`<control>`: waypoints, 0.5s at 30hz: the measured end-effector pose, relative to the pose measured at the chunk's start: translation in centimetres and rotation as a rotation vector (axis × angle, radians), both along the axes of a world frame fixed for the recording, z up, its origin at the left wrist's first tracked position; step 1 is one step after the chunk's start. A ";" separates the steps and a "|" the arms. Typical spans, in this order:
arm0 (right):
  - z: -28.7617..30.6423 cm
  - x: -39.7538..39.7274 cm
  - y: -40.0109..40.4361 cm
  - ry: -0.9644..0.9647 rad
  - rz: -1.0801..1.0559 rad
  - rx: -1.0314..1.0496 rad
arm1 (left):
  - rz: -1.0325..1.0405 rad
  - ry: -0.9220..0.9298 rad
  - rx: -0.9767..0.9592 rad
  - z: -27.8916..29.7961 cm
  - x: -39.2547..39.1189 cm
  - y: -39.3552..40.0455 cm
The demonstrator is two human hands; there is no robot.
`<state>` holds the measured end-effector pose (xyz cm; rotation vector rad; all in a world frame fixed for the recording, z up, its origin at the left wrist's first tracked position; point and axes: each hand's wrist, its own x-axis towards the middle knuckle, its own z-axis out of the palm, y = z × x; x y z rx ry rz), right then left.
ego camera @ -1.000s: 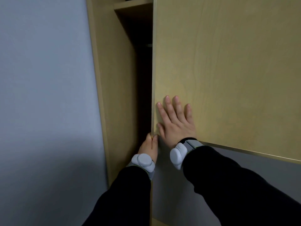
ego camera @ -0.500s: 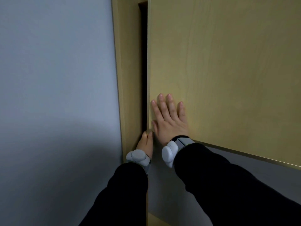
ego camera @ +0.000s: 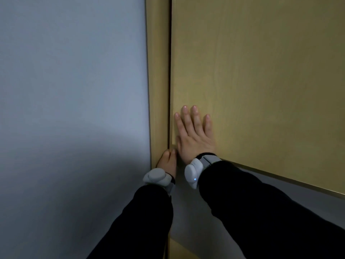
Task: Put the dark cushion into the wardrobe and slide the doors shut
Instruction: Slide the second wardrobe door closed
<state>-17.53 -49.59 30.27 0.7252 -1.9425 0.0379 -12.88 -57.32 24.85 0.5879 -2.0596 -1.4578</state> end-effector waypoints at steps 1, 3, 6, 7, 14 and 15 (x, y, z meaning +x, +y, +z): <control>0.0 0.1 0.6 -0.014 -0.001 0.007 | 0.010 0.003 -0.010 -0.1 0.2 0.6; 0.1 0.3 1.9 -0.048 -0.013 0.025 | 0.025 0.004 -0.031 -0.5 0.8 1.9; 0.6 1.0 3.8 -0.121 -0.005 0.080 | 0.122 -0.030 -0.103 -0.6 2.2 3.7; 0.7 1.1 4.3 -0.144 0.012 0.118 | 0.143 -0.023 -0.104 -0.4 2.8 4.4; 1.7 2.5 5.4 -0.283 0.162 0.181 | 0.067 0.000 -0.064 -0.2 4.6 7.2; 1.9 2.8 5.3 -0.298 0.197 0.197 | 0.074 -0.006 -0.086 -0.2 4.9 7.2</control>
